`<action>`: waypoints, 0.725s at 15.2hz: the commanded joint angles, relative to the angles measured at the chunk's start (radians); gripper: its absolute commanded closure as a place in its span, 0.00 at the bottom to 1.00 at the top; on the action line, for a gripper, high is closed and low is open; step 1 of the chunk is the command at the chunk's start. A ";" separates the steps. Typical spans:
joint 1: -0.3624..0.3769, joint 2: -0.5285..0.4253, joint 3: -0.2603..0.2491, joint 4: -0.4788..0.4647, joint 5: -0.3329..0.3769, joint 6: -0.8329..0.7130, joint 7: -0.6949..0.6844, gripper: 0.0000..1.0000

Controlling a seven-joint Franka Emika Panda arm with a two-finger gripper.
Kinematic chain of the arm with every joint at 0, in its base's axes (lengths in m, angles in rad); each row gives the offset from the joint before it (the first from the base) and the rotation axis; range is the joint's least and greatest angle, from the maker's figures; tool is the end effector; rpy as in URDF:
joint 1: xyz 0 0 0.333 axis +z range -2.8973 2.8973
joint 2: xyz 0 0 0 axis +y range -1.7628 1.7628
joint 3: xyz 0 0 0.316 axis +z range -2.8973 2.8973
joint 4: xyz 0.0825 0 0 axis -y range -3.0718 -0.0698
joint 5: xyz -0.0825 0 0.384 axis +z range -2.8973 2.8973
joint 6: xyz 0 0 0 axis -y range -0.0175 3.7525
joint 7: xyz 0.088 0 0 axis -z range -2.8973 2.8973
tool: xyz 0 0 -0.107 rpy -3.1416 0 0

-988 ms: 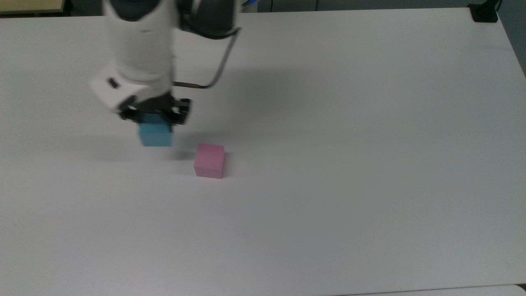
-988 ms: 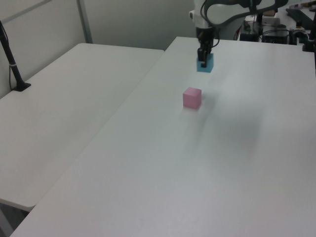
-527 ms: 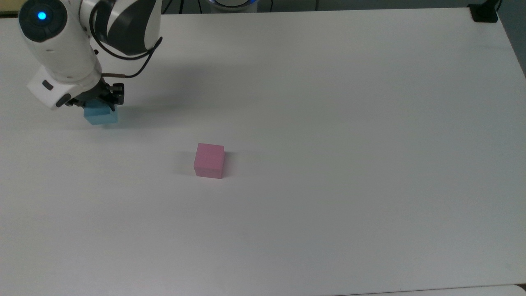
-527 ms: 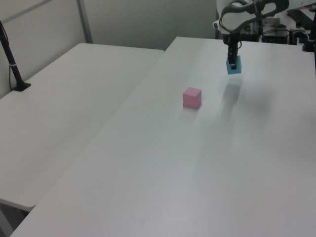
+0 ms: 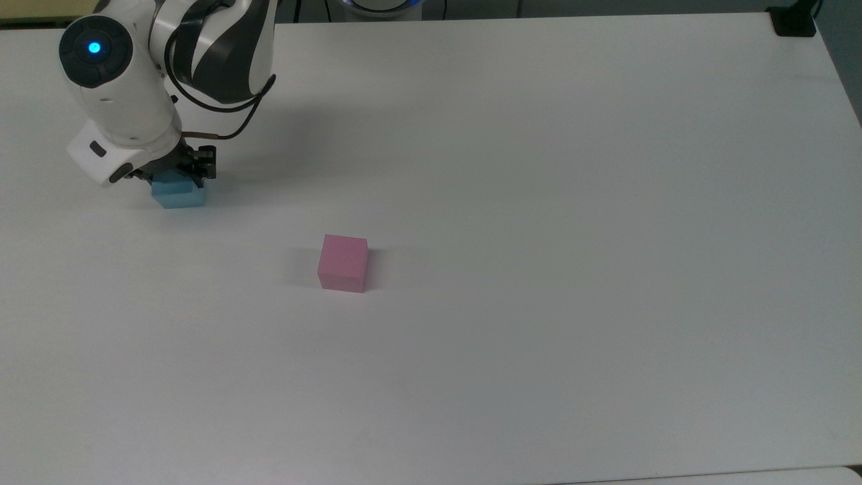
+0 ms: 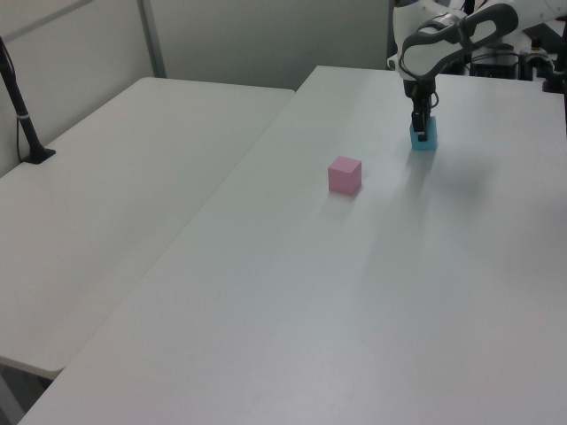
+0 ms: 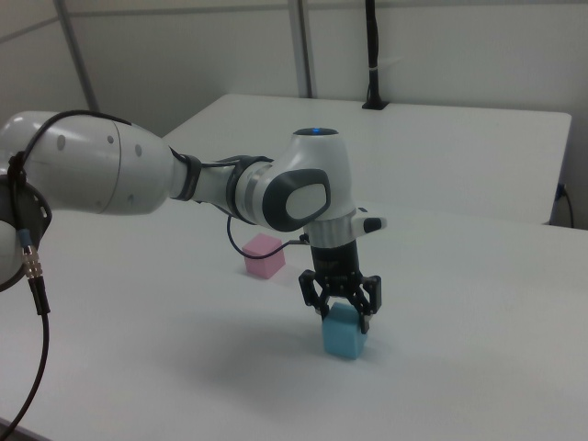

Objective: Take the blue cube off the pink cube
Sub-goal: 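Open the gripper to release the light-blue cube on the table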

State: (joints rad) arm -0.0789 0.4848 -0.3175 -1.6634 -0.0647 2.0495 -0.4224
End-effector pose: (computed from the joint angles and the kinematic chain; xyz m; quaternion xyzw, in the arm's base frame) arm 0.6200 -0.2385 0.3330 0.9932 0.0432 -0.0755 0.0780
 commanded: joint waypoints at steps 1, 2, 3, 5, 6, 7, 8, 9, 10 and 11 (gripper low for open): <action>0.021 -0.092 -0.015 -0.026 -0.003 -0.041 0.057 0.00; 0.024 -0.129 -0.015 -0.007 -0.001 -0.086 0.098 0.00; 0.033 -0.174 -0.009 0.008 -0.001 -0.119 0.155 0.00; 0.073 -0.266 -0.002 0.019 -0.003 -0.162 0.313 0.00; 0.103 -0.313 0.000 0.019 -0.004 -0.181 0.388 0.00; 0.126 -0.357 0.001 0.019 -0.006 -0.205 0.430 0.00; 0.146 -0.391 0.014 0.017 -0.006 -0.244 0.441 0.00; 0.152 -0.417 0.053 0.019 -0.006 -0.290 0.442 0.00; 0.145 -0.440 0.107 0.019 -0.007 -0.337 0.444 0.00; 0.142 -0.465 0.164 0.019 -0.007 -0.398 0.450 0.00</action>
State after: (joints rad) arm 0.0603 0.0871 -0.2558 -1.6013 -0.0641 1.7396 -0.0115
